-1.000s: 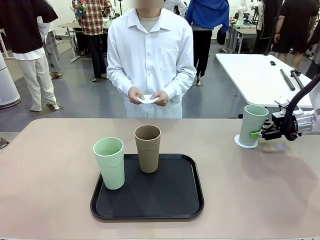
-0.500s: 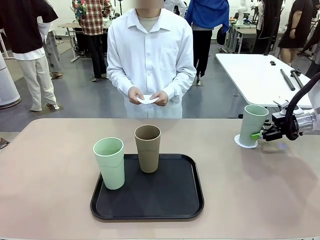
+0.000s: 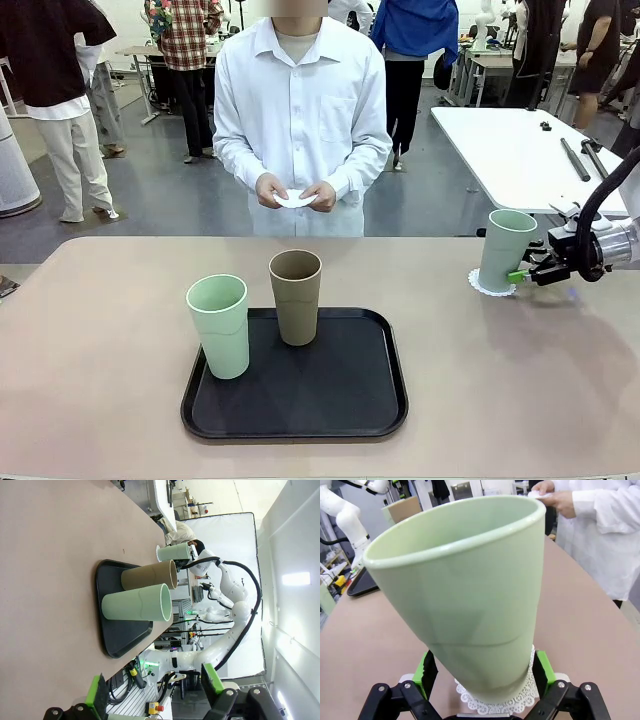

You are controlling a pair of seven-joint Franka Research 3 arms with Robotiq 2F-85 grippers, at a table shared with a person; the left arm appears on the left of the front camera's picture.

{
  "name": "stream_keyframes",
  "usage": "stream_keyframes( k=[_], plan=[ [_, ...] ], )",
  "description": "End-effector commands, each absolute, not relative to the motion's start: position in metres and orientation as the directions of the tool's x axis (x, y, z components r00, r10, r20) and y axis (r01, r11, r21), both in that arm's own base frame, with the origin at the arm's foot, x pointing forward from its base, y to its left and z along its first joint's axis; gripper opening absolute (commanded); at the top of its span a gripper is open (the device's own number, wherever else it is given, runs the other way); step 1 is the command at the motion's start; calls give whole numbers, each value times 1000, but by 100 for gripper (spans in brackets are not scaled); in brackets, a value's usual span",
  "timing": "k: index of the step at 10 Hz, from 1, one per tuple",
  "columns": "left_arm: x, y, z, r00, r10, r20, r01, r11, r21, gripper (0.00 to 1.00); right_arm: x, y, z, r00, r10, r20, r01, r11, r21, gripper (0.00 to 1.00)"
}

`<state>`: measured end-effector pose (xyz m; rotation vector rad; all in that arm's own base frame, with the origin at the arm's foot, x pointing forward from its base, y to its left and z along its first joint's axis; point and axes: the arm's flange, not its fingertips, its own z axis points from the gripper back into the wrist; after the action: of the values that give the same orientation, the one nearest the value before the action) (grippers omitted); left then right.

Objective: Place coasters on the table and set cups on them.
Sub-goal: Pick up one Reusable plastic cup and place it on a coaster set by the human.

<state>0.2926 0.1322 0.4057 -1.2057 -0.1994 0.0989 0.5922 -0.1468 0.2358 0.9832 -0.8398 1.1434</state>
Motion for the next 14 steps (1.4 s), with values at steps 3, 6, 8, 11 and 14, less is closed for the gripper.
stream_keyframes(
  k=[3, 6, 8, 11, 14],
  plan=[
    [292, 133, 406, 976, 185, 114, 46, 340, -939, 100, 588, -161, 260, 254, 451, 856, -965, 180, 191, 100],
    [292, 133, 406, 976, 185, 114, 46, 340, -939, 100, 571, -169, 310, 386, 539, 749, -902, 390, 185, 100],
    [292, 133, 406, 976, 185, 114, 46, 340, -939, 100, 552, -153, 359, 517, 582, 628, -824, 538, 180, 100],
    [292, 133, 406, 976, 185, 114, 46, 340, -939, 100, 523, -104, 436, 679, 537, 500, -683, 713, 162, 100],
    [292, 133, 406, 976, 185, 114, 46, 340, -939, 100, 503, -57, 462, 819, 464, 338, -537, 827, 166, 100]
  ],
)
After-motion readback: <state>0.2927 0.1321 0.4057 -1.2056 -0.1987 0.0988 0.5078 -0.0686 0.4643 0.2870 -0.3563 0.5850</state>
